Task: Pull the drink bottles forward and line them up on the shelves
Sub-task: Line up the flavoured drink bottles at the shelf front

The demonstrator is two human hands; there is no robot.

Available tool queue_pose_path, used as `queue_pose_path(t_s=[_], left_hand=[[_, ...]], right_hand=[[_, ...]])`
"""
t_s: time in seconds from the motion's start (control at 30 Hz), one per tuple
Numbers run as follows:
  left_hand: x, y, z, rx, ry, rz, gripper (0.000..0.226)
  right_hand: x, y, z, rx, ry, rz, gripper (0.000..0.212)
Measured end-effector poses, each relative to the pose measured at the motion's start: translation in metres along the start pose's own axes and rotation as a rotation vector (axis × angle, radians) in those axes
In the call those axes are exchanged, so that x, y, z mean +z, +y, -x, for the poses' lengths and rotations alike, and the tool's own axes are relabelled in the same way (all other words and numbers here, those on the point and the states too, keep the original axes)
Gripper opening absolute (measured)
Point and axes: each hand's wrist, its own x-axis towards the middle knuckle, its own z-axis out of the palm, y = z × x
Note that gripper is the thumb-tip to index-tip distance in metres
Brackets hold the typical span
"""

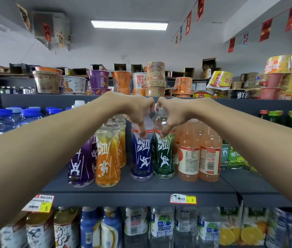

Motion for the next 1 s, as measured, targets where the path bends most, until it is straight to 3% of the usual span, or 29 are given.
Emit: queue_pose_path(t_s=[0.2,0.67,0.83,1.0], left_hand=[[-0.004,0.002,0.018,0.011,0.002,0.049,0.09],[-0.007,-0.001,0.032,0.0,-0.009,-0.017,0.089],[-0.014,0.001,0.033,-0.024,-0.073,0.003,0.086],[-0.025,-0.001,0.025,0.089,-0.008,0.255,0.055]], right_hand=[[-0.007,-0.005,0.019,-0.017,-0.006,-0.012,0.121],[-0.014,0.003,0.025,-0.003,-0.04,0.026,0.113],[-0.026,0.002,0.018,-0.011,0.04,-0.018,0.094],[-0.027,0.016,-0.003,-0.03,0.238,-0.174,0.046]])
